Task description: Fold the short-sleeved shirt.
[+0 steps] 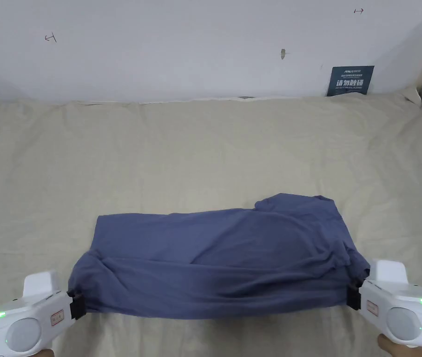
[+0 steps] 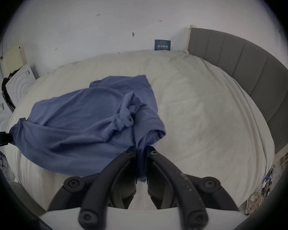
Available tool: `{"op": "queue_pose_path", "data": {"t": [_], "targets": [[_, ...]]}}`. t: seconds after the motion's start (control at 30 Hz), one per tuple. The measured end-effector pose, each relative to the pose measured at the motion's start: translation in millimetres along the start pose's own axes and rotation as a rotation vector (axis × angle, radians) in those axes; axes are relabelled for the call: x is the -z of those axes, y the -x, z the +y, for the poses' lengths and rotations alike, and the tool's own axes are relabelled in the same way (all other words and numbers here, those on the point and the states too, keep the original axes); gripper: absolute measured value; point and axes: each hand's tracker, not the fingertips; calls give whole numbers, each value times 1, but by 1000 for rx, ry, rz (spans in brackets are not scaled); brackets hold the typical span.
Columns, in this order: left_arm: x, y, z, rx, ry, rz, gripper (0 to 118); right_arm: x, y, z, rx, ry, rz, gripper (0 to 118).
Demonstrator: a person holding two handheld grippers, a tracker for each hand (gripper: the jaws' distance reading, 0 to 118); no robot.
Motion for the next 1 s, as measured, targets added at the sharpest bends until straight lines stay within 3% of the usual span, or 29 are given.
{"op": "queue_pose_path", "data": {"t": [0.2, 0.4, 0.53, 0.57, 0.6, 0.67, 0.7, 0.73, 0.77, 0.8, 1.0], "targets": [[-32, 23, -43, -53, 65, -10, 8, -30, -27, -52, 72, 57, 50, 13], [-20, 30, -91, -57, 185, 36, 8, -7, -35, -112, 150, 172, 58, 13], [-14, 20, -95, -42, 198, 70, 10, -5, -34, -109, 156, 155, 43, 14], [-16, 16, -92, -34, 201, 94, 16, -7, -33, -104, 144, 159, 36, 14], [-15, 14, -90, -22, 195, 117, 32, -11, -33, -101, 133, 157, 32, 20], [-23, 9, -82, -11, 179, 149, 82, -19, -31, -88, 90, 105, -4, 39], [-30, 6, -76, -20, 162, 141, 106, -26, -30, -80, 78, 71, -9, 65], [-42, 2, -69, -41, 86, 107, 114, -37, -28, -70, 63, 19, -2, 86], [-56, -3, -61, -46, 7, 71, 114, -49, -26, -58, 48, -37, 7, 102], [-68, -8, -53, -44, -64, 41, 113, -71, -16, -47, 37, -96, 13, 108], [-138, -56, 0, 32, -427, -52, 113, -148, 18, 6, -48, -444, 31, 107]]}}
